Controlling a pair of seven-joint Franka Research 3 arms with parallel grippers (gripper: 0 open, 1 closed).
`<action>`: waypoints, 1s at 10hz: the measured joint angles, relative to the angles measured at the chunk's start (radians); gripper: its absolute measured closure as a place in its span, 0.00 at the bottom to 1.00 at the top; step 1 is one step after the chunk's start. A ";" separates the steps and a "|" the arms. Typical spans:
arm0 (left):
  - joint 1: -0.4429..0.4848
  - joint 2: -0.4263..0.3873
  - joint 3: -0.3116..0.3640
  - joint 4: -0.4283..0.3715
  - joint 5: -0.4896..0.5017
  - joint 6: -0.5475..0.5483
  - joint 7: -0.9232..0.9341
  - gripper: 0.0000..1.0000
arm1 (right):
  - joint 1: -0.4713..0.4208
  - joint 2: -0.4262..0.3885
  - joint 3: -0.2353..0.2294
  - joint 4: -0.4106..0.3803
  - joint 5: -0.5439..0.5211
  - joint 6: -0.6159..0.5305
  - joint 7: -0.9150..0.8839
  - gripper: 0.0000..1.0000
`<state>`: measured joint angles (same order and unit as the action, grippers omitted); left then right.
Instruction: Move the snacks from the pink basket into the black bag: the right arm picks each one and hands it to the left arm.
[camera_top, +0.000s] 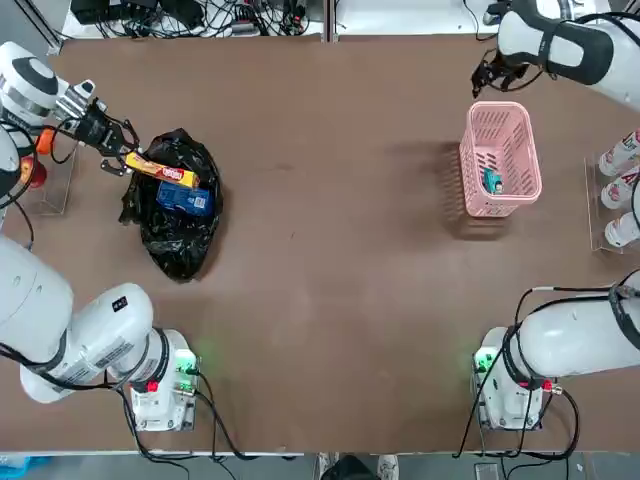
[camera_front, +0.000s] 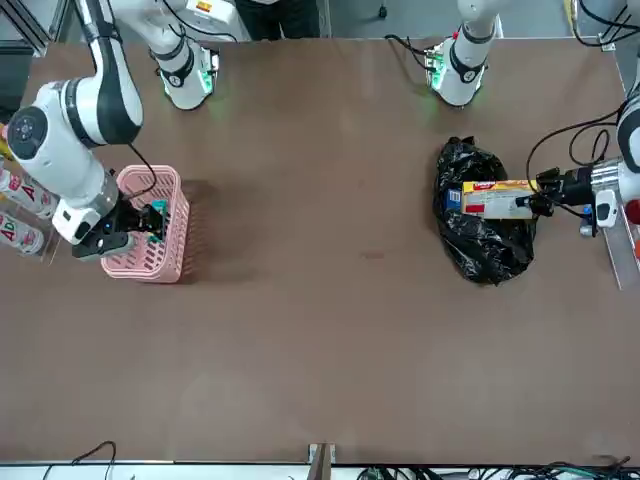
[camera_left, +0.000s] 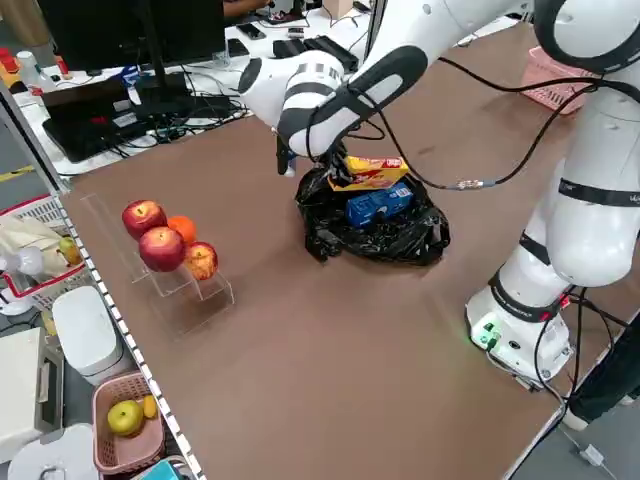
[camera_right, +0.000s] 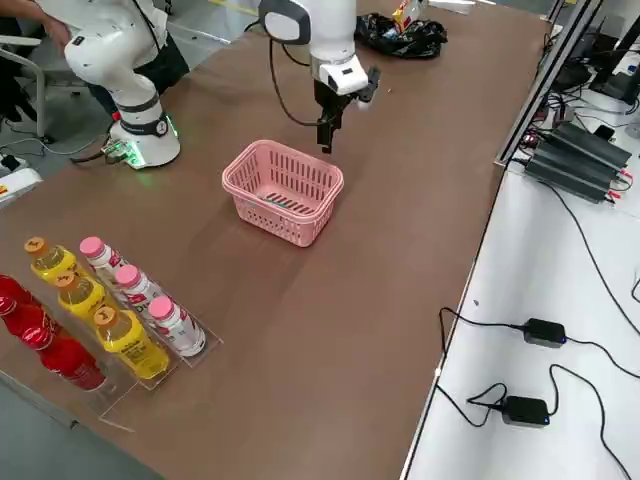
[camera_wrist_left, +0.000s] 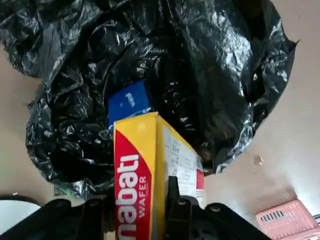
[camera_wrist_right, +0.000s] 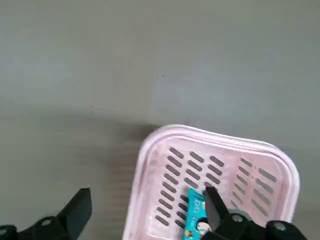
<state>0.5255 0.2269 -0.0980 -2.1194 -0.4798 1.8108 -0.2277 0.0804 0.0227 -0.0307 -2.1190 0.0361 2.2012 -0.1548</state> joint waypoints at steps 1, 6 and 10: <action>-0.003 0.004 -0.002 0.001 -0.003 0.017 0.000 0.67 | -0.023 -0.014 0.000 -0.020 0.000 0.000 -0.017 0.00; -0.005 0.012 -0.019 0.008 -0.037 0.085 0.000 0.67 | -0.119 -0.044 0.000 -0.131 0.000 0.012 -0.024 0.00; -0.006 0.014 -0.035 0.011 -0.064 0.097 0.000 0.54 | -0.149 -0.045 0.001 -0.257 0.000 0.167 -0.027 0.00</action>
<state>0.5192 0.2412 -0.1331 -2.1084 -0.5434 1.9075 -0.2273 -0.0684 -0.0219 -0.0301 -2.3756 0.0363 2.3680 -0.1817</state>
